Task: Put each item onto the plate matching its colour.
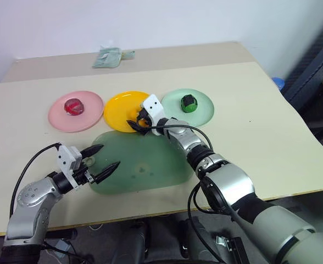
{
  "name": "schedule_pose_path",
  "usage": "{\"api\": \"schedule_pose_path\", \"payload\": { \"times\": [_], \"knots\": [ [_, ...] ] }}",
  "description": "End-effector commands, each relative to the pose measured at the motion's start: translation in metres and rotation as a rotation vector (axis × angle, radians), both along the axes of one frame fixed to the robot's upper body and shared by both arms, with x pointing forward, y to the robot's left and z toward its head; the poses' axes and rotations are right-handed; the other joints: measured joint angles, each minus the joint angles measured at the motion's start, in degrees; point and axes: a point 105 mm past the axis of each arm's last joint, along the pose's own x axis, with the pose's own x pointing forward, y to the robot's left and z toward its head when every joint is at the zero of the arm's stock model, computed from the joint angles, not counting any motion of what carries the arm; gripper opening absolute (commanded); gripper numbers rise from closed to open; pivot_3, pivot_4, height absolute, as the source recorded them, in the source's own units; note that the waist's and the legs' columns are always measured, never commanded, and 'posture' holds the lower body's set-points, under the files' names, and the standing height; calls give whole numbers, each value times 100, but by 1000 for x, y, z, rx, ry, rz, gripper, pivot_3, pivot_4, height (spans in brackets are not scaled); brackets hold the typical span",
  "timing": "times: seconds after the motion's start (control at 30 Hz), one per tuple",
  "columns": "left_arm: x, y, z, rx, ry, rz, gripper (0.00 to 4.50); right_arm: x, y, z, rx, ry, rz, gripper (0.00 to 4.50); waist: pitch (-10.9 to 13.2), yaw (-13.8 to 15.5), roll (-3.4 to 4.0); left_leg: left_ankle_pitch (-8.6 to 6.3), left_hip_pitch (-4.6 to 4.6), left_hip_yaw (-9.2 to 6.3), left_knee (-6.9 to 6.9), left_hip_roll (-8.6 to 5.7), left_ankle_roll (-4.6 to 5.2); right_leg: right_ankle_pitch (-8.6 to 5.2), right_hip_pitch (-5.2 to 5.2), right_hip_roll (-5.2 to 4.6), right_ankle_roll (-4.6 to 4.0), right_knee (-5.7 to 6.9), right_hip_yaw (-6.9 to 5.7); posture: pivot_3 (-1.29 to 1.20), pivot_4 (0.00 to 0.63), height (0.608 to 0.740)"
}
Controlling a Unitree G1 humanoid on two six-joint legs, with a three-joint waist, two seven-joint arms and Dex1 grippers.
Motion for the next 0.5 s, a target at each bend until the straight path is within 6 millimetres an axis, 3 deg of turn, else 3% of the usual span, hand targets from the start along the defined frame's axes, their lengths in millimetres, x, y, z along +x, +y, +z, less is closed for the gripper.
{"api": "schedule_pose_path", "payload": {
  "times": [0.03,0.1,0.2,0.37,0.5],
  "knots": [
    [-2,5,14,19,-85,48,4500,6,-5,50,122,-156,13,4448,1,-9,1,0,0,0,0,0,0,0,0,0,0,0,0,0,150,740],
    [-2,7,10,44,-70,64,4500,-1,-20,65,207,-211,54,4448,0,0,0,0,0,-1,0,0,0,0,0,0,0,0,0,0,150,740],
    [-1,8,10,45,-72,67,4500,-31,-55,73,245,-292,105,4448,-3,62,-4,-1,-1,-9,2,0,2,0,7,0,0,-4,-5,0,150,740],
    [4,12,9,40,-69,60,4500,-100,-127,63,238,-227,83,4448,-1,166,1,-6,-4,-6,8,-1,10,0,10,-4,1,-11,-4,0,150,740],
    [9,12,11,23,-58,40,4500,-130,-188,46,161,-121,-58,4448,-2,166,-1,-5,6,-6,15,3,9,-2,23,-2,0,-8,-4,0,150,740]
  ]
}}
